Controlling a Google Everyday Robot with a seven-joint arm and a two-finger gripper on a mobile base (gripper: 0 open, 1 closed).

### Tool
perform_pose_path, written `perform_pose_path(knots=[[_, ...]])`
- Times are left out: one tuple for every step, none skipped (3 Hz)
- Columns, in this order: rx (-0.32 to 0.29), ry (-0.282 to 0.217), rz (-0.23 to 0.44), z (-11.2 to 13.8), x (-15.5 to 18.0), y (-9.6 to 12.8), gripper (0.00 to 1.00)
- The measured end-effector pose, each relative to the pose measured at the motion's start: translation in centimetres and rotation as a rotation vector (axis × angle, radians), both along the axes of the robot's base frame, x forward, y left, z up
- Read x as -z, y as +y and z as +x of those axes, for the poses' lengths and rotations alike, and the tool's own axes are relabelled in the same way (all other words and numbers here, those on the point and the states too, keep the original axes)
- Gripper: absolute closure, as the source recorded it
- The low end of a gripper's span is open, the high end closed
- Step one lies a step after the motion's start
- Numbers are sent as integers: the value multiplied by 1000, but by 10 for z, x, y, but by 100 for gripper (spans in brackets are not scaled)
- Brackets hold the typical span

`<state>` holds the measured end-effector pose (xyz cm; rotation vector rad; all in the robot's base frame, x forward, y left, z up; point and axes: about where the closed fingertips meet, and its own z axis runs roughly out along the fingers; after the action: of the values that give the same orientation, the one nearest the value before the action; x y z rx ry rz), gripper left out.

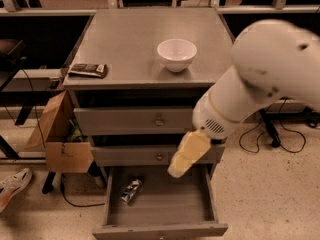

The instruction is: Pick redbull can from bottom drawer and place on counter

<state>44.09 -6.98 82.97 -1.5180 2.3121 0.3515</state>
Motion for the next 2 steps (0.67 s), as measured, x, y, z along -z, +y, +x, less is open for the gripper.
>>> perform_pose_path(knots=[[94,89,63,-13,67,40,0],[142,70,79,-9,79,43,0]])
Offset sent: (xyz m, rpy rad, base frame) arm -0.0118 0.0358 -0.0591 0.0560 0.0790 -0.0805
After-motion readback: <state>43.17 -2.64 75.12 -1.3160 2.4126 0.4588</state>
